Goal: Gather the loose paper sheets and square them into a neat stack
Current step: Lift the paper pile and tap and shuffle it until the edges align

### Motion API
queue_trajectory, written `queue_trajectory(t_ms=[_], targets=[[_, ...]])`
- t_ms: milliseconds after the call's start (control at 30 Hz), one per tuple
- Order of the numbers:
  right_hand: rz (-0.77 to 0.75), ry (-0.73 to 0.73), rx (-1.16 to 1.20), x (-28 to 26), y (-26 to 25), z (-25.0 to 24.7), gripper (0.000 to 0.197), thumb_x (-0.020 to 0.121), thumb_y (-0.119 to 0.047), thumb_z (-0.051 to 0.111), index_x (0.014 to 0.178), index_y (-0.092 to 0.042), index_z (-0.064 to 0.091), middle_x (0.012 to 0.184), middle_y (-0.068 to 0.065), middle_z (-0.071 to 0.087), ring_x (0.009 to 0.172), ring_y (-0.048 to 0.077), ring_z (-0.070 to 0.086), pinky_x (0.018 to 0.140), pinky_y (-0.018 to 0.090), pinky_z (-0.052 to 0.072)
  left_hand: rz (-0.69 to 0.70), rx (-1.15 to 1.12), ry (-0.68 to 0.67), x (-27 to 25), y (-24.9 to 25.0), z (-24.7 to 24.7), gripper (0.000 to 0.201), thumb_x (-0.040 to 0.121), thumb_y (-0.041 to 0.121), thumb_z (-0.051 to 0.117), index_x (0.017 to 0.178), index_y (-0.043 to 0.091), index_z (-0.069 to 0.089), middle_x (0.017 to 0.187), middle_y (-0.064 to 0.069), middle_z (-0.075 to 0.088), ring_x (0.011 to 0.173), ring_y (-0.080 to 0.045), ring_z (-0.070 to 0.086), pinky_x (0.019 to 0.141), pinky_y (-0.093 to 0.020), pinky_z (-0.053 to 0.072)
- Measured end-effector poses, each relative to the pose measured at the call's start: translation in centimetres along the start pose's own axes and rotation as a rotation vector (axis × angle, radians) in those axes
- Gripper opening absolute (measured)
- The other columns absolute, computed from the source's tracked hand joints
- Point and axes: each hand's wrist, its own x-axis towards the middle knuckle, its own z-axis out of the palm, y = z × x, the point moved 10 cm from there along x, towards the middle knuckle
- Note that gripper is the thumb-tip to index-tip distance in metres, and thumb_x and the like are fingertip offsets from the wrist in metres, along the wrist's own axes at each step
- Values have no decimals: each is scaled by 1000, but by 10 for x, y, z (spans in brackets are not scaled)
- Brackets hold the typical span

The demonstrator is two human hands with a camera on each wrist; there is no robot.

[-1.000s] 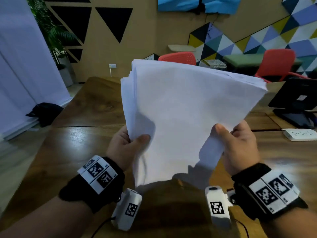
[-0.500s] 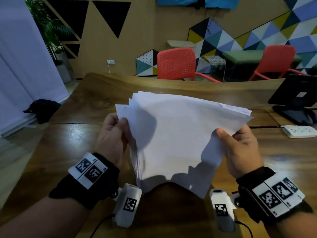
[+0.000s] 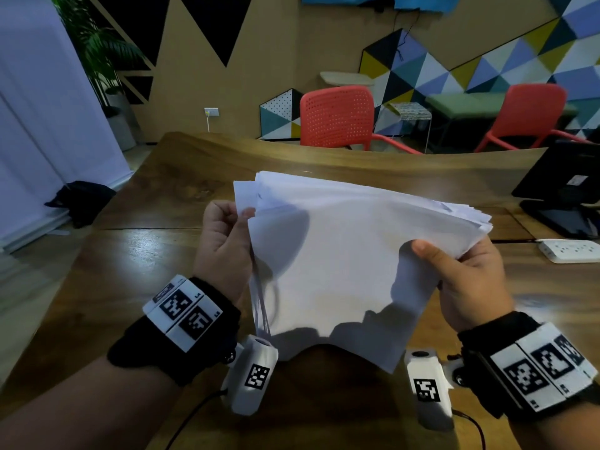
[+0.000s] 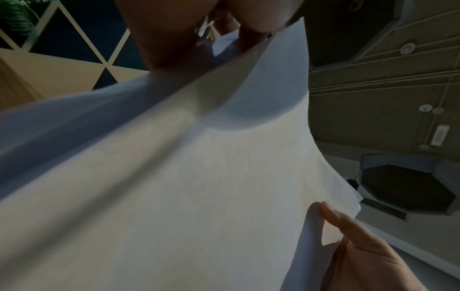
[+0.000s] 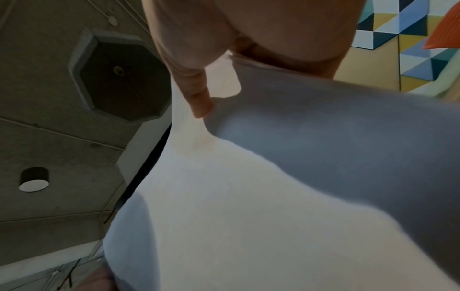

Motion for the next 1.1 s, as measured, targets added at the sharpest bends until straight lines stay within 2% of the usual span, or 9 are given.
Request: queue_trajectory(t_ms=[167,233,333,433,500,600,800,933,1100], targets=[[-28,24,-26,-1,-3,-1,45,66,-12,66,110,-16,57,91,-7,75,87,10,70,73,21,55,67,-54,-156,-2,13,7,4,77,22,60,80,25,58,76,8,67,69,-9,61,59,-22,52],[-75,29,-51,-1,-8,0,50,64,-13,70,112,-18,53,94,-10,74,90,8,68,73,20,54,104,-42,-231,-3,21,10,5,74,22,68,77,26,65,74,9,71,68,-7,64,60,-20,55],[-217,49,-179,-1,-23,-3,65,70,11,67,113,-31,43,96,-18,66,89,1,63,76,18,53,131,2,-176,0,25,4,14,77,15,62,72,26,67,70,11,72,64,-5,64,58,-19,55],[-371,24,-444,-2,-42,6,66,71,-1,68,110,-50,47,100,-24,58,86,1,57,81,18,49,120,44,-57,5,23,-5,13,81,14,59,73,24,62,66,11,70,63,-8,63,57,-23,53],[-436,-15,-647,-1,-50,15,59,73,-7,70,104,-54,51,102,-38,56,87,-12,54,76,8,45,87,35,-1,9,19,-9,15,81,12,62,70,22,59,63,11,68,60,-9,60,54,-23,51],[-451,-30,-789,5,-58,16,54,77,-13,71,99,-58,51,96,-41,56,77,-8,53,67,11,46,30,-37,-24,10,17,-6,16,68,18,74,63,20,59,59,8,65,55,-10,57,48,-19,47],[-481,-122,-685,9,-59,17,34,80,0,58,91,-32,56,98,-24,61,96,-9,56,83,8,42,-159,-157,-35,12,6,-1,31,90,19,48,64,18,66,55,7,64,55,-9,58,55,-21,50],[-515,-143,-661,9,-62,15,17,80,2,59,86,-13,58,100,-6,56,97,5,55,85,15,42,-172,-101,8,11,10,1,21,92,20,47,76,16,60,74,-3,59,69,-16,53,63,-29,45],[-409,-167,-418,11,-54,3,29,80,-9,55,69,-35,64,102,-20,58,99,9,55,84,22,44,-163,-87,30,12,11,1,21,91,20,49,73,18,60,72,-1,59,67,-15,53,61,-28,45]])
